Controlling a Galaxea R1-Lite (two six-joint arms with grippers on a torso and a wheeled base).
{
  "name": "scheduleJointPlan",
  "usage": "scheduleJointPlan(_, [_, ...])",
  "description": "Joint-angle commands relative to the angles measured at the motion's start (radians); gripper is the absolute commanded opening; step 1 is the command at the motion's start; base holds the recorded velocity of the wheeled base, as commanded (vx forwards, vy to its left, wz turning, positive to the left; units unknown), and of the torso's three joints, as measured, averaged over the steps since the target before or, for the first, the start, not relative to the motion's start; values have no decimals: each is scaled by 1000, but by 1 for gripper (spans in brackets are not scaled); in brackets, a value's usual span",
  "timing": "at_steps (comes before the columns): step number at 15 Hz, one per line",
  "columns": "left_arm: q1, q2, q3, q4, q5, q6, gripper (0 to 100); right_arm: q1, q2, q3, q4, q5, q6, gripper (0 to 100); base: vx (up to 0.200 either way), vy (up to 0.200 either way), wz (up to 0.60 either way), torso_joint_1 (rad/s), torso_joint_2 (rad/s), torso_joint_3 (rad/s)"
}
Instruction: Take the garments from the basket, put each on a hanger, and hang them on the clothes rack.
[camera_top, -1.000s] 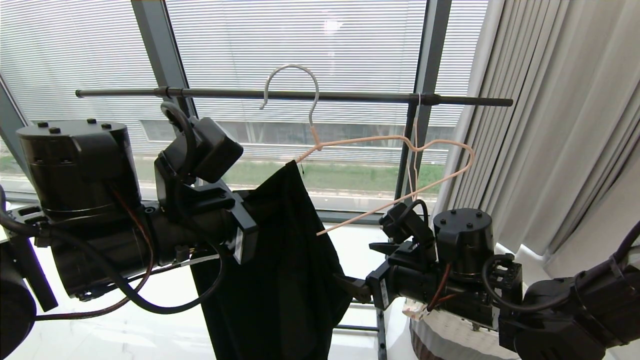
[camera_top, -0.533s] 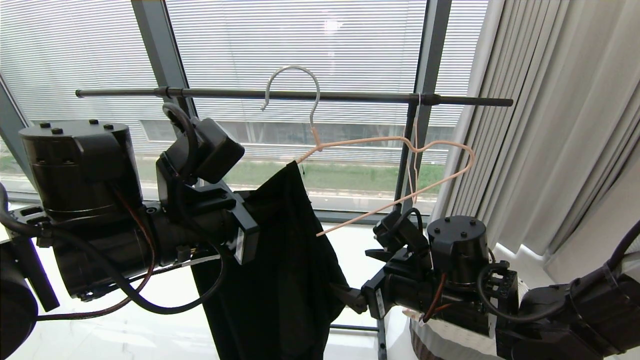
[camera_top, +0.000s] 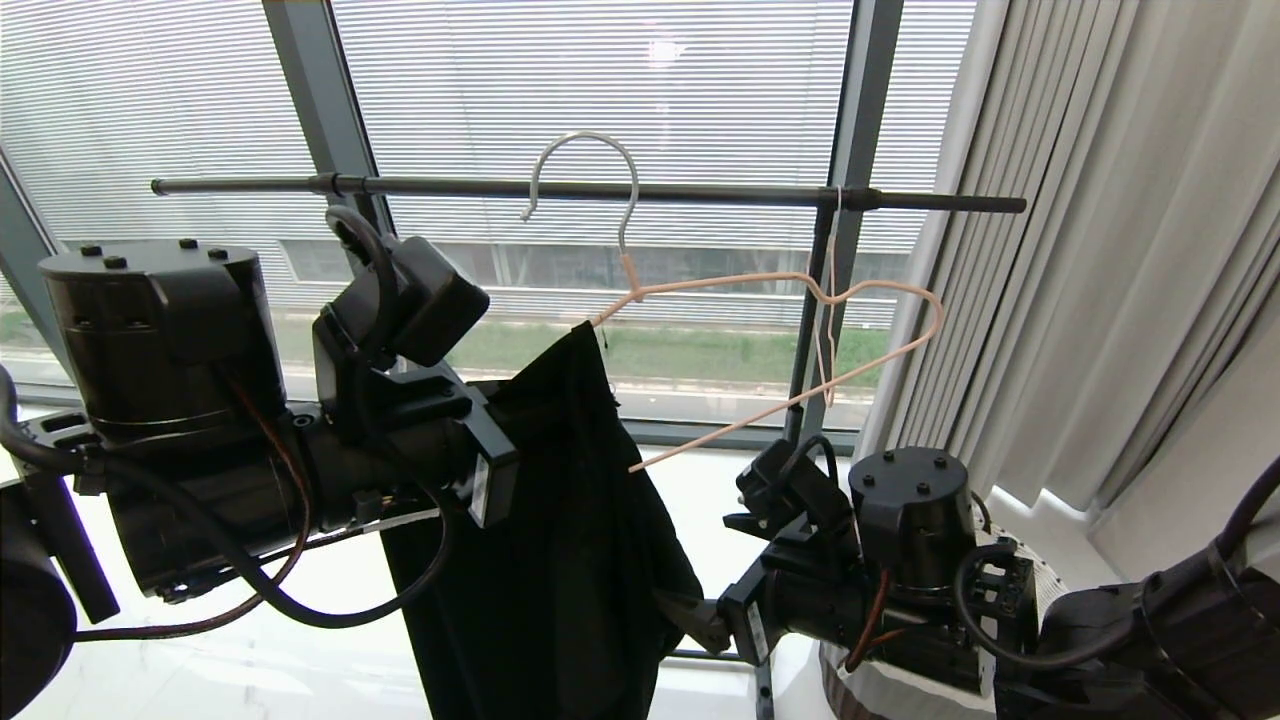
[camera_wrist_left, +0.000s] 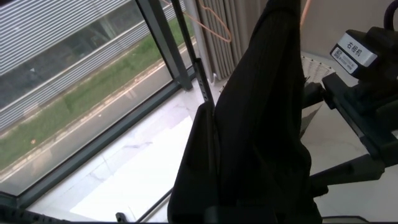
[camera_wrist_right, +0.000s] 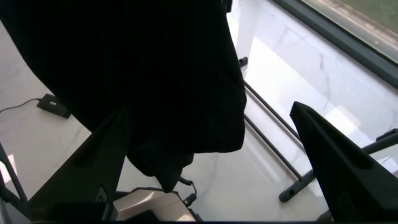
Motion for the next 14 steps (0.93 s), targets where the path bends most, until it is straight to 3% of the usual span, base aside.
scheduleJointPlan(1, [0, 1, 0, 0, 0, -1, 0, 5, 0, 6, 0, -1, -7, 100, 0, 0, 0, 0, 0, 0])
scheduleJointPlan(7, [0, 1, 1, 0, 0, 1, 0, 25, -13, 69, -3, 1, -46, 100, 0, 0, 0, 0, 0, 0])
scheduleJointPlan(14, [-46, -3, 3, 0, 1, 1, 0, 4, -10, 60, -3, -1, -41, 100, 0, 0, 0, 0, 0, 0])
